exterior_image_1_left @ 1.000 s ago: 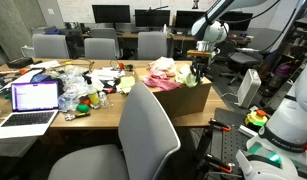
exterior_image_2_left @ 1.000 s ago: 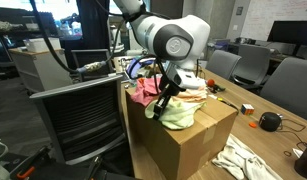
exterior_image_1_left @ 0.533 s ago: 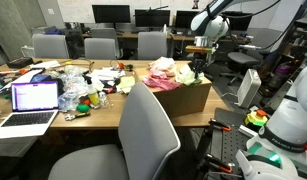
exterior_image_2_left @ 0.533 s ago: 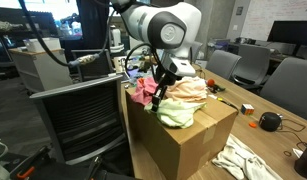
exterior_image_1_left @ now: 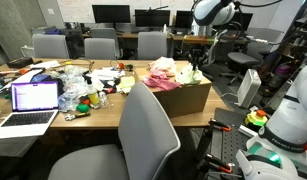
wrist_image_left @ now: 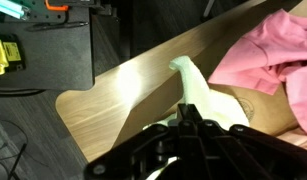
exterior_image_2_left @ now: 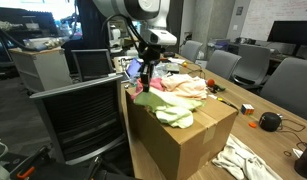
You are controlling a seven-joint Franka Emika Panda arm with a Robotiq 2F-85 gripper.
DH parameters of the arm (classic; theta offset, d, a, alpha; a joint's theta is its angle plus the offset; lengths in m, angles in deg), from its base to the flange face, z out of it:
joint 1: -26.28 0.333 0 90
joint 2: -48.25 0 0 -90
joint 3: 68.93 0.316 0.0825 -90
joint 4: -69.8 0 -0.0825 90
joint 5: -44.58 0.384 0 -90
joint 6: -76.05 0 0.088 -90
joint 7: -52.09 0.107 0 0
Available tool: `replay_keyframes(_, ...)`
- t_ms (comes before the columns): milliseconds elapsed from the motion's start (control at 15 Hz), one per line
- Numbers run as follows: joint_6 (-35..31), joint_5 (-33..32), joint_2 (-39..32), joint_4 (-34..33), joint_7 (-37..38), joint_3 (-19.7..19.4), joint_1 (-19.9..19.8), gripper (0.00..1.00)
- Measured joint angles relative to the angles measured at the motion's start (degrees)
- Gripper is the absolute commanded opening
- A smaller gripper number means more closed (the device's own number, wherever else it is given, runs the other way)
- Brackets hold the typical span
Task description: Pick up the light green cloth from the box and put it on the headrest of the chair
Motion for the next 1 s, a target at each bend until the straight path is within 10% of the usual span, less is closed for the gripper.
replay_keyframes(1000, 0.51, -6.12, 22.11, 6.08, 8.68, 16.70, 1.31, 0.02)
